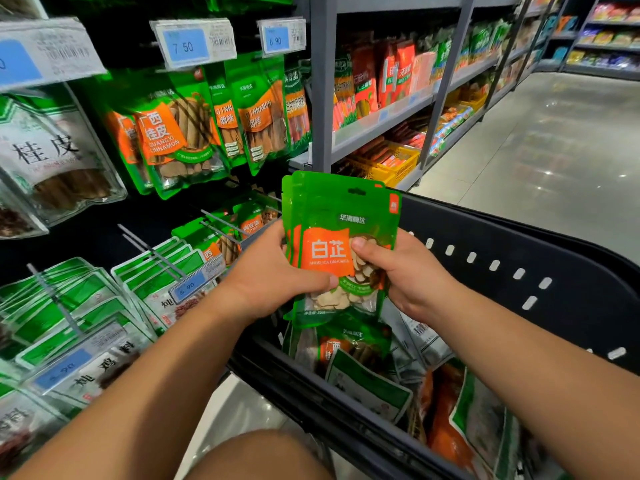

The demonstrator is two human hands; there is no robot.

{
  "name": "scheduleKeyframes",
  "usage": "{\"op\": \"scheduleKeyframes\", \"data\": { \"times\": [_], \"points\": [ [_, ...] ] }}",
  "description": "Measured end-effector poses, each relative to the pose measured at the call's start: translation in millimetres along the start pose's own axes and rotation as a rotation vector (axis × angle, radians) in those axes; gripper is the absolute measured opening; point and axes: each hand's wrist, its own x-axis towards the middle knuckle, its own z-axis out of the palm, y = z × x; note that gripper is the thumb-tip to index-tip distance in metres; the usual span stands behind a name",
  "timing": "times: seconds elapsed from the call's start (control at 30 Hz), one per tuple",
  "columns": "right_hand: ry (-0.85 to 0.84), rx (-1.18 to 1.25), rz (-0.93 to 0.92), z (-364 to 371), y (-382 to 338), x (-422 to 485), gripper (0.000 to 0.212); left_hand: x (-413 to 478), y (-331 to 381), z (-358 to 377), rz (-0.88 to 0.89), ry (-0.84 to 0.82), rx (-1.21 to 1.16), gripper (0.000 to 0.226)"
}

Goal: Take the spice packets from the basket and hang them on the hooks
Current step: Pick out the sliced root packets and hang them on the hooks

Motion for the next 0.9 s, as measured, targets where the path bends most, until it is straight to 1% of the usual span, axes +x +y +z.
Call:
{"op": "scheduleKeyframes", "data": {
  "times": [0.13, 0.23, 0.3, 0.37, 0.43, 0.53, 0.6, 0.67, 0.8, 0.9],
  "points": [
    [-0.002, -0.028, 0.084, -11, 5, 4, 0.052, -4, 5, 1, 0.016, 0.118, 0.022, 0.058],
    [-0.026, -0.107, 0.155, -32, 15, 4, 0.042, -8, 8, 1, 0.015, 0.180, 0.007, 0.050],
    [-0.044, -0.168, 0.214, -48, 26, 5, 0.045, -10, 9, 1, 0.022, 0.191, -0.035, 0.049],
    [0.011, -0.331, 0.300, -63, 40, 9, 0.046, -11, 10, 0, 0.019, 0.193, -0.057, 0.049],
    [0.045, -0.566, 0.391, -77, 58, 10, 0.043, -11, 10, -1, 0.015, 0.189, -0.058, 0.050],
    [-0.004, -0.888, 0.499, -90, 84, 7, 0.033, -12, 11, 0, 0.008, 0.180, -0.032, 0.052],
    [-0.037, -1.112, 0.510, -89, 96, 4, 0.026, -13, 11, -1, 0.012, 0.183, -0.031, 0.053],
    [-0.059, -1.257, 0.497, -85, 104, 3, 0.023, -14, 11, -1, 0.008, 0.186, -0.039, 0.054],
    [-0.026, -1.393, 0.456, -77, 114, 3, 0.014, -14, 11, -2, -0.003, 0.198, -0.067, 0.055],
    [-0.002, -1.460, 0.379, -73, 112, 1, 0.014, -14, 10, -3, -0.011, 0.200, -0.073, 0.056]
  ]
}}
